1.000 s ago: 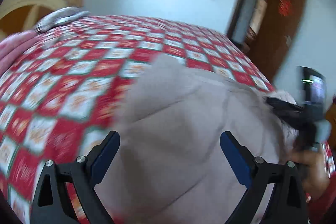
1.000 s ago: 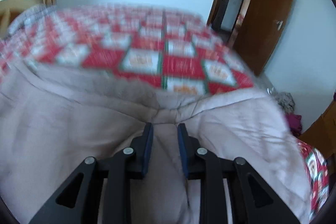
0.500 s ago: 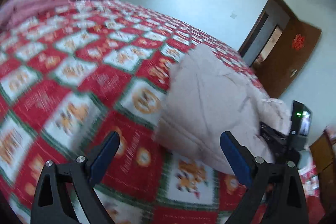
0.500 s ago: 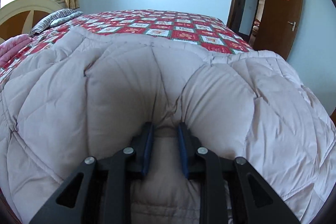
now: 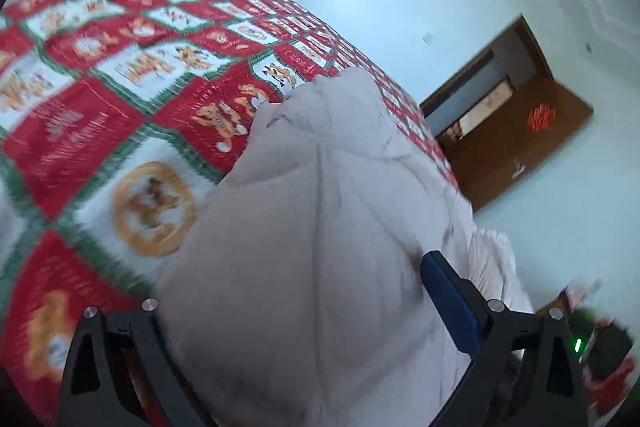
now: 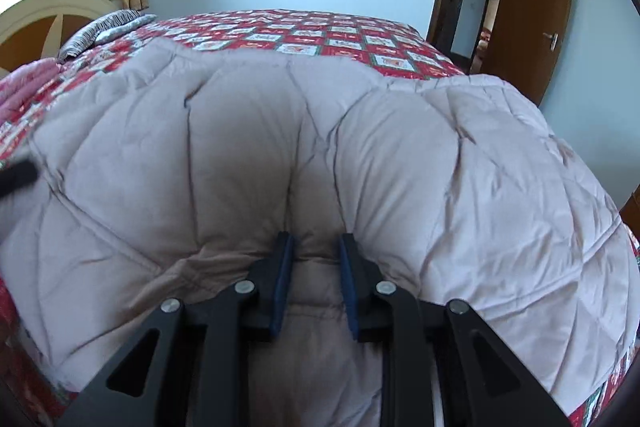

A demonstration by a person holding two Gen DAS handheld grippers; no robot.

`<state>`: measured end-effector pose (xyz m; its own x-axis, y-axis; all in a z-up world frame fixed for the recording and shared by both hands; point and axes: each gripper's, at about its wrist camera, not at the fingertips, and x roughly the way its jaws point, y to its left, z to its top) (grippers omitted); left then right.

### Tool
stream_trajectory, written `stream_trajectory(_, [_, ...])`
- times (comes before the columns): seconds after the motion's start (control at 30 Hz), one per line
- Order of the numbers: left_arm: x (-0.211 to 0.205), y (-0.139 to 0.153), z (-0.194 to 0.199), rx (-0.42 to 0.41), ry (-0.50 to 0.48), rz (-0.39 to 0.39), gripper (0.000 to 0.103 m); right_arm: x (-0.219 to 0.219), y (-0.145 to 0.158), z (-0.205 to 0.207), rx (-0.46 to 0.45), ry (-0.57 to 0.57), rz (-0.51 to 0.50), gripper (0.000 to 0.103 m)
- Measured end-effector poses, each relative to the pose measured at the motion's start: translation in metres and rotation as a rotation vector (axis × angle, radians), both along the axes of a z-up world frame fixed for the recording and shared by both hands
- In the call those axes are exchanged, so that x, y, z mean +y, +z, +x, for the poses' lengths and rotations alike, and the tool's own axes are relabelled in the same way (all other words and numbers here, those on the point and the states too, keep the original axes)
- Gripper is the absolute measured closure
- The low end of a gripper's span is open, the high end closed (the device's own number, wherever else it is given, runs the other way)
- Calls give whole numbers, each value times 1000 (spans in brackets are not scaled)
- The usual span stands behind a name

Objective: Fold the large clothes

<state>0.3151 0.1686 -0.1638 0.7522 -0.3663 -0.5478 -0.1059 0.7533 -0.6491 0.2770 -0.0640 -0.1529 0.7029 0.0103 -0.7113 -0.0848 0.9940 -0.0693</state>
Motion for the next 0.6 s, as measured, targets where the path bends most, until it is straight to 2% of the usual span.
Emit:
stream_trajectory(0.1, [4, -6, 11, -4, 28, -51, 4, 2, -2, -1, -5, -1, -17, 76])
stream_trajectory(0.2, [-4, -4, 15, -7, 25, -21, 5, 0, -2, 0, -4, -2, -4, 76])
stream_trajectory(0.23, [-6, -2, 15, -13, 33, -10, 12, -1, -2, 0, -4, -3, 3, 76])
stream_trajectory(0.27, [-7, -2, 14, -17, 32, -10, 30, 0, -2, -1, -4, -4, 6, 76])
stream_trajectory(0.3, [-6, -3, 13, -15, 24, -24, 37, 0, -2, -1, -5, -4, 9, 76])
stream_trajectory(0.37, [0, -4, 10, -28, 18, -84, 60, -1, -2, -2, -6, -4, 11, 76])
stream_trajectory(0.47, [4, 4, 3, -64, 1, -133, 75, -1, -2, -2, -5, -4, 1, 76])
stream_trajectory(0.6, [-3, 30, -8, -125, -19, -112, 81, -2, -2, -1, 13, -9, 14, 76])
